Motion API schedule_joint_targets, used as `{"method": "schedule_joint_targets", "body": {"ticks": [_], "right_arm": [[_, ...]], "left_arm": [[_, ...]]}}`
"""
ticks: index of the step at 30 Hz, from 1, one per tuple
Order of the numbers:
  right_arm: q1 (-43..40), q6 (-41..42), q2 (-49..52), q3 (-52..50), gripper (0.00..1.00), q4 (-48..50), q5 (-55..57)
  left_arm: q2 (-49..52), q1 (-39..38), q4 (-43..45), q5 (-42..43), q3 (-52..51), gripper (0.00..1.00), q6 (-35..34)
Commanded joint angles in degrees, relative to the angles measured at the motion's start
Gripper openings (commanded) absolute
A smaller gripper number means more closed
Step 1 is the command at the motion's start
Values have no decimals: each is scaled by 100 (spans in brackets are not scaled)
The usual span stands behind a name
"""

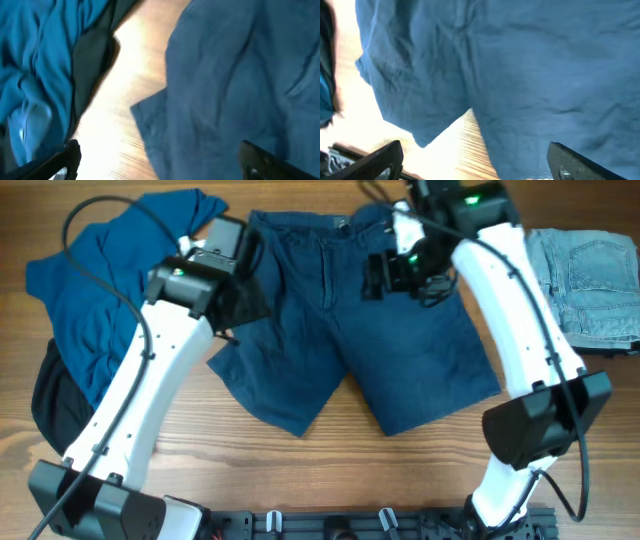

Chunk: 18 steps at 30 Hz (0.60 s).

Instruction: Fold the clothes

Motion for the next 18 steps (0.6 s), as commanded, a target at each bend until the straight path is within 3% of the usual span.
{"method": "schedule_joint_targets", "body": {"ticks": [1,8,12,18], "right_arm": [[63,42,26,-57,93,125,81],[-114,-31,26,-57,93,752,435],[-114,-168,28,-57,93,859,485],[-114,-166,28,-57,93,868,564]], "left_arm": [[-114,326,33,675,-691,100,-111],[-114,955,1445,1746,-2542,93,-114],[-114,1147,2227,1840,-3051,78,76],[2,1182,4159,1843,-3963,73,212]]}}
